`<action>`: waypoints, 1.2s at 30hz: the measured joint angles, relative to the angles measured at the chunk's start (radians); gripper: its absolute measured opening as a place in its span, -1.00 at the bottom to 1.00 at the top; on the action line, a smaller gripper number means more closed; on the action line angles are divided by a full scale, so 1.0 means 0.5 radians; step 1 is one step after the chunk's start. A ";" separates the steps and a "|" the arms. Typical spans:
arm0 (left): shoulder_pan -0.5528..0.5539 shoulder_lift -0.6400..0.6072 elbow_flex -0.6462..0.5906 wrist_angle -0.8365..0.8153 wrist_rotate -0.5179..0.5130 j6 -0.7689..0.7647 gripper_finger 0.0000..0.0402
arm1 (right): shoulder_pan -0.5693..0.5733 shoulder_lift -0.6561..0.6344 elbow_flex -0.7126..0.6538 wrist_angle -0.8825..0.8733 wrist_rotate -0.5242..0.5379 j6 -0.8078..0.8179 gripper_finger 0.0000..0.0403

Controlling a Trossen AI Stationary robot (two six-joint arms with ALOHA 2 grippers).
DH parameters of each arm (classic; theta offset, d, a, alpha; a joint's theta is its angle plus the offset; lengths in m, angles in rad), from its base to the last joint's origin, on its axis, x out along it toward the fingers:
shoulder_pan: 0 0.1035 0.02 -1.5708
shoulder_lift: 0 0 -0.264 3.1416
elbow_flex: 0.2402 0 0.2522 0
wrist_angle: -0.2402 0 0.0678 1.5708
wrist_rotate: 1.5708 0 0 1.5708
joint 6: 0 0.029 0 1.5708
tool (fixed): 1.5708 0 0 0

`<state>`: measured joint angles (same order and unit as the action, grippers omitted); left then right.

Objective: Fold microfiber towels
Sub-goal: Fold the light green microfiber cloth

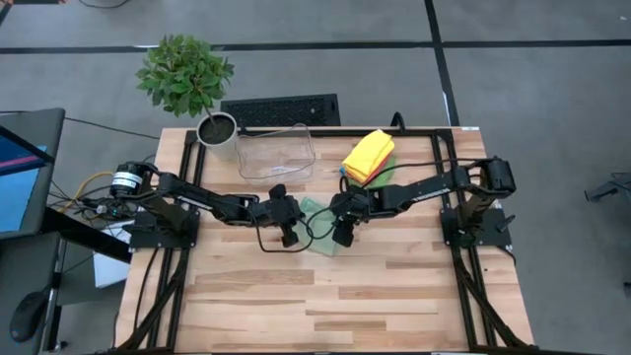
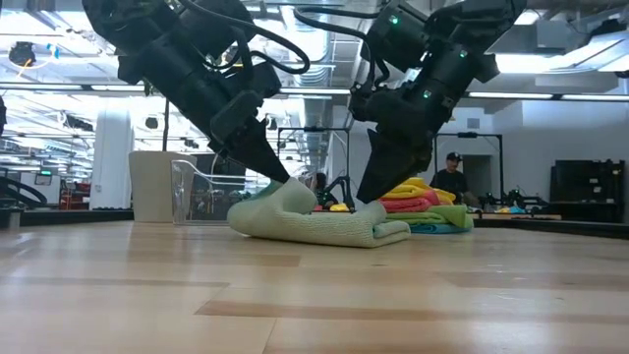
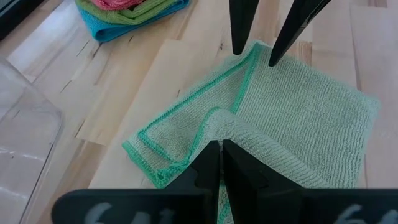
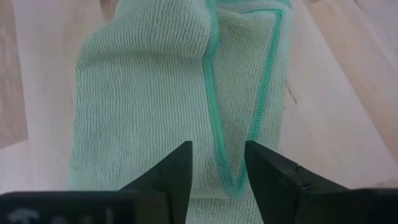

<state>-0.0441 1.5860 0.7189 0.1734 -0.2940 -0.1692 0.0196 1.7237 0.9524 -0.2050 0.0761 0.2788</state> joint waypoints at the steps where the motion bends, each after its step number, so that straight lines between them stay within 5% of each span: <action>1: 0.000 0.000 0.000 0.000 0.000 -0.003 -0.95 | 0.000 0.000 0.000 -0.001 0.000 -0.001 -0.17; 14: 0.000 0.000 0.000 0.002 -0.001 -0.017 -0.95 | 0.003 0.000 0.000 -0.059 -0.020 -0.095 -0.94; 36: 0.046 0.061 0.002 0.024 -0.135 -0.020 -0.95 | 0.113 -0.146 -0.056 -0.304 0.090 0.102 -0.93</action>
<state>-0.0208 1.6166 0.7197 0.1856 -0.3613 -0.1794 0.0759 1.6509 0.9244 -0.3571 0.1209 0.3299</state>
